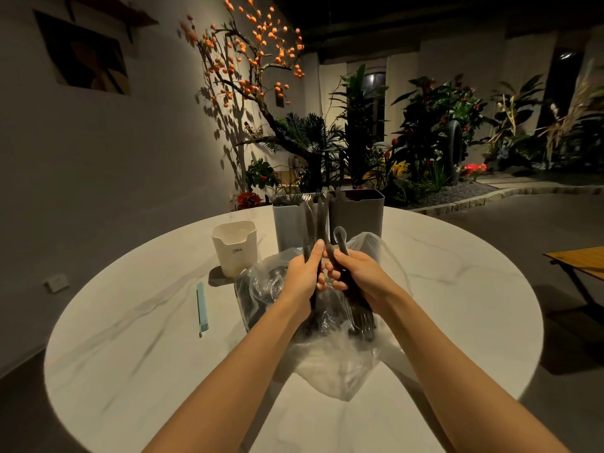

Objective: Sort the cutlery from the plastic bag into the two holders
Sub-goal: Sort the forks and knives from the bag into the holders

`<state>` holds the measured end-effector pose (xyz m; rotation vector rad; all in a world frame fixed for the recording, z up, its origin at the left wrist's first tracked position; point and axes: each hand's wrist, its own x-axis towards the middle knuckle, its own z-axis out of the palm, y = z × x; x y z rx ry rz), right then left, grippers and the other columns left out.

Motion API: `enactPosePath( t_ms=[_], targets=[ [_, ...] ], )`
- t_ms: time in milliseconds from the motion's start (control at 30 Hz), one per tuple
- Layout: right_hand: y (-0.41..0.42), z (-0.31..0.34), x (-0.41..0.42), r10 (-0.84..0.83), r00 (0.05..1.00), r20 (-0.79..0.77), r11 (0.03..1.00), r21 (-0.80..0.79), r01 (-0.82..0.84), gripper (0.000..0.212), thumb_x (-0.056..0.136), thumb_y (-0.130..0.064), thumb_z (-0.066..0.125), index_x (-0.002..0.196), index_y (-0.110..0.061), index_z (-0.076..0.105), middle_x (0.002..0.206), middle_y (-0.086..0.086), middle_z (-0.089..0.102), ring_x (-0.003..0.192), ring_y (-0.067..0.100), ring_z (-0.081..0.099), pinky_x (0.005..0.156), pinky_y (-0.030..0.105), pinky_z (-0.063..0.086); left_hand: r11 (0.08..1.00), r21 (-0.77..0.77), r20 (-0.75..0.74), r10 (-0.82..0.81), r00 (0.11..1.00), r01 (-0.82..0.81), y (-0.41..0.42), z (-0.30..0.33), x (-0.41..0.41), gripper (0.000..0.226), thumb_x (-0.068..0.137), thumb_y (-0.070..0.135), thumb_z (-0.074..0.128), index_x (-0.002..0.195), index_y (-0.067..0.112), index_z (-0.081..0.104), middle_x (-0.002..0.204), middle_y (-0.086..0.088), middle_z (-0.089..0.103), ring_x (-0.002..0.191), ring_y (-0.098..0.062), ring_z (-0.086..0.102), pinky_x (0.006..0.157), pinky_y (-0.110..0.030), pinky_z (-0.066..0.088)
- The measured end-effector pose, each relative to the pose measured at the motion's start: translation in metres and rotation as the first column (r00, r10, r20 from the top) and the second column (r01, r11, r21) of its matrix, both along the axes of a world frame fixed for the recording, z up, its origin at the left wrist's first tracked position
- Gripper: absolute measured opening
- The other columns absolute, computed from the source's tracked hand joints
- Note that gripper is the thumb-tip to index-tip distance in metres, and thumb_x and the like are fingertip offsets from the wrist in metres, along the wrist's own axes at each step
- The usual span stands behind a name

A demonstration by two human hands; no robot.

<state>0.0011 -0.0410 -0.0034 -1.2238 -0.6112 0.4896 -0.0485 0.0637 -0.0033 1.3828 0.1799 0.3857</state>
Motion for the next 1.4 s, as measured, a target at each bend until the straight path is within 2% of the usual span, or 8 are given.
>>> enactPosePath(
  t_ms=[100, 233, 333, 433, 633, 800, 1100, 1400],
  targets=[
    [-0.003, 0.0, 0.002, 0.037, 0.999, 0.026, 0.997, -0.066, -0.035, 0.036, 0.105, -0.023, 0.034, 0.083, -0.003, 0.054, 0.062, 0.006, 0.045, 0.047, 0.011, 0.042, 0.052, 0.02, 0.036, 0.999, 0.047, -0.046, 0.004, 0.999, -0.002, -0.001, 0.001, 0.001, 0.041, 0.091, 0.044, 0.059, 0.073, 0.008, 0.059, 0.056, -0.003, 0.058, 0.042, -0.009, 0.054, 0.044, -0.017, 0.036],
    [-0.002, 0.001, 0.002, 0.089, 0.996, -0.021, 0.995, -0.046, -0.09, 0.03, 0.105, -0.014, 0.033, 0.109, -0.001, 0.06, 0.066, 0.002, 0.056, 0.052, 0.007, 0.048, 0.049, 0.017, 0.041, 0.997, -0.009, -0.036, 0.073, 0.997, -0.073, -0.002, 0.0, 0.005, 0.019, 0.088, 0.025, 0.069, 0.094, 0.006, 0.067, 0.064, -0.003, 0.058, 0.047, -0.011, 0.056, 0.047, -0.023, 0.041],
    [-0.003, -0.001, 0.002, 0.11, 0.994, -0.004, 0.993, -0.047, -0.11, 0.03, 0.105, -0.014, 0.034, 0.105, -0.007, 0.063, 0.066, 0.001, 0.059, 0.052, 0.006, 0.051, 0.052, 0.016, 0.044, 0.992, -0.069, -0.013, 0.106, 0.994, -0.107, -0.001, -0.003, 0.008, 0.021, 0.09, 0.019, 0.067, 0.1, 0.0, 0.065, 0.058, -0.002, 0.052, 0.045, -0.01, 0.05, 0.042, -0.024, 0.046],
    [-0.006, -0.002, 0.002, 0.089, 0.996, -0.015, 0.985, -0.146, -0.09, 0.027, 0.102, -0.012, 0.041, 0.093, -0.002, 0.065, 0.075, 0.007, 0.062, 0.058, 0.008, 0.057, 0.057, 0.016, 0.049, 0.984, -0.071, 0.014, 0.164, 0.986, -0.163, -0.002, 0.001, 0.006, 0.018, 0.095, 0.023, 0.06, 0.094, 0.005, 0.065, 0.055, -0.003, 0.048, 0.037, -0.007, 0.046, 0.036, -0.019, 0.042],
    [-0.009, -0.008, 0.008, 0.028, 0.991, -0.131, 0.962, -0.267, -0.063, 0.021, 0.1, -0.002, 0.041, 0.107, 0.003, 0.06, 0.074, 0.011, 0.064, 0.061, 0.014, 0.061, 0.055, 0.021, 0.053, 0.952, -0.144, 0.028, 0.279, 0.96, -0.272, 0.021, -0.003, 0.014, 0.03, 0.102, 0.026, 0.046, 0.08, 0.012, 0.06, 0.064, -0.001, 0.048, 0.048, -0.007, 0.036, 0.043, -0.016, 0.03],
    [-0.002, -0.009, 0.007, -0.029, 0.999, -0.016, 0.933, -0.359, 0.021, 0.02, 0.102, -0.011, 0.041, 0.102, -0.004, 0.06, 0.065, 0.003, 0.052, 0.049, 0.007, 0.041, 0.045, 0.017, 0.036, 0.959, -0.15, 0.012, 0.245, 0.969, -0.241, 0.02, -0.005, 0.014, 0.029, 0.103, 0.024, 0.042, 0.079, 0.012, 0.054, 0.064, -0.002, 0.05, 0.059, -0.012, 0.048, 0.061, -0.022, 0.043],
    [-0.001, -0.002, 0.008, -0.007, 0.995, 0.096, 0.956, -0.291, 0.034, 0.039, 0.104, -0.034, 0.037, 0.077, -0.015, 0.058, 0.062, -0.003, 0.048, 0.053, 0.007, 0.037, 0.053, 0.022, 0.028, 0.994, 0.097, 0.032, 0.038, 0.999, -0.041, 0.005, -0.001, 0.011, 0.026, 0.095, 0.029, 0.059, 0.079, 0.009, 0.058, 0.043, 0.009, 0.044, 0.036, -0.002, 0.04, 0.038, -0.015, 0.033],
    [-0.002, 0.004, 0.004, 0.074, 0.967, 0.243, 0.924, -0.381, 0.025, 0.034, 0.104, -0.027, 0.038, 0.079, -0.013, 0.056, 0.064, -0.002, 0.046, 0.049, 0.003, 0.039, 0.047, 0.015, 0.034, 0.981, 0.139, -0.08, 0.149, 0.986, -0.137, 0.01, 0.007, 0.017, 0.02, 0.085, 0.024, 0.071, 0.078, 0.007, 0.065, 0.049, 0.001, 0.051, 0.045, -0.01, 0.047, 0.04, -0.017, 0.038]
  ],
)
